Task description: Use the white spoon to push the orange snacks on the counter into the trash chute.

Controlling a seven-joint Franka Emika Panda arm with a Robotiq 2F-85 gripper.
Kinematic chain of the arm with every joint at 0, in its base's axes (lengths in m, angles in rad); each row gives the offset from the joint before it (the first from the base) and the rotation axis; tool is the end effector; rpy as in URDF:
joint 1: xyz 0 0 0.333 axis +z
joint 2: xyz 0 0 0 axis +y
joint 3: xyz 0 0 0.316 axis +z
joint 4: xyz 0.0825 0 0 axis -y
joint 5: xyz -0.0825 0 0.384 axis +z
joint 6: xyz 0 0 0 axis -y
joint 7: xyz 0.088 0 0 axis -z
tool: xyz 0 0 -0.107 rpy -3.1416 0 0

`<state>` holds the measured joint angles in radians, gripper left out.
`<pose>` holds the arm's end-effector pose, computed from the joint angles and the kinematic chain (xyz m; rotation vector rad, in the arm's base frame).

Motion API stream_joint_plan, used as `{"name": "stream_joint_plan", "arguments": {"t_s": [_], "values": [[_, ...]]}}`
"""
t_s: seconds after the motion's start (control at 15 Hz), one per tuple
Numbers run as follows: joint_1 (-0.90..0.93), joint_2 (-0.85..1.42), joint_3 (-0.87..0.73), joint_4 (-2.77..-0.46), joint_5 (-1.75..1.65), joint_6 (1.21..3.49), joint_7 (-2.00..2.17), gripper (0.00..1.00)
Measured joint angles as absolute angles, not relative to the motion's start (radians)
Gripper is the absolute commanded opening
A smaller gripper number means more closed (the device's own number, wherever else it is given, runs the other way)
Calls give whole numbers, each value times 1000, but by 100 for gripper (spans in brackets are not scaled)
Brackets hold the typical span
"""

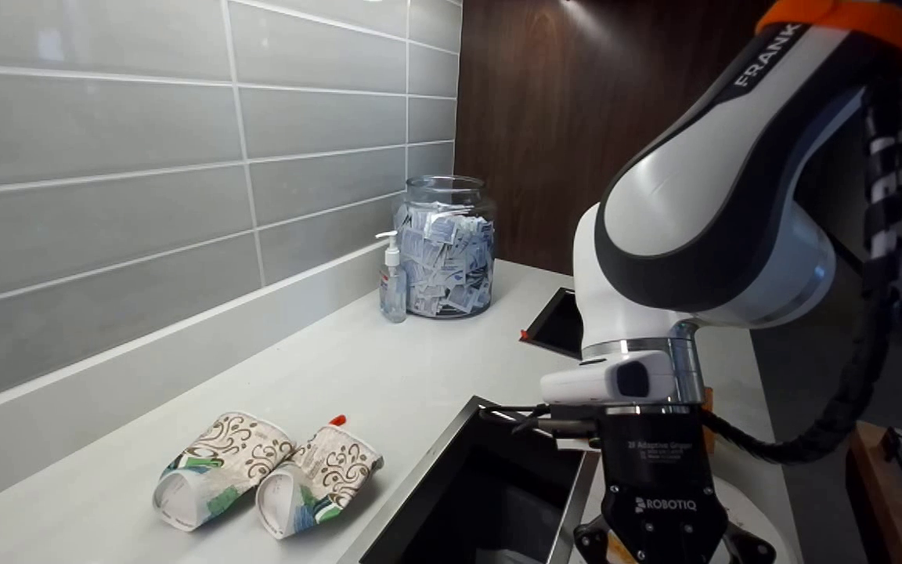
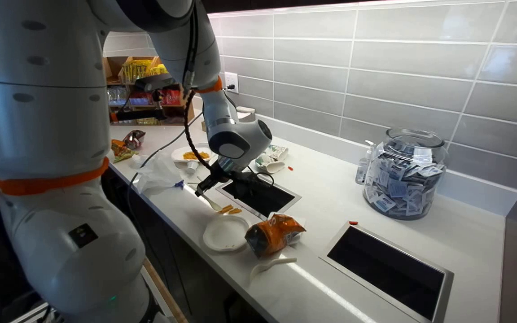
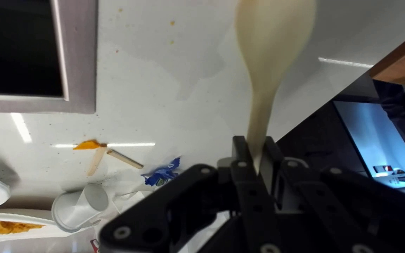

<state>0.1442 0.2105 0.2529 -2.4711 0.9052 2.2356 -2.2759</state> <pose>0.3907 0.1949 0.1922 -1.3730 -1.9960 -0.3176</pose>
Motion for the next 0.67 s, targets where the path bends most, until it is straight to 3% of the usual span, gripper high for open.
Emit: {"name": "stream_joint_plan", "arguments": {"t_s": [0.67], "values": [[144,227,244,-2471,881,2236,-2276,3]]}}
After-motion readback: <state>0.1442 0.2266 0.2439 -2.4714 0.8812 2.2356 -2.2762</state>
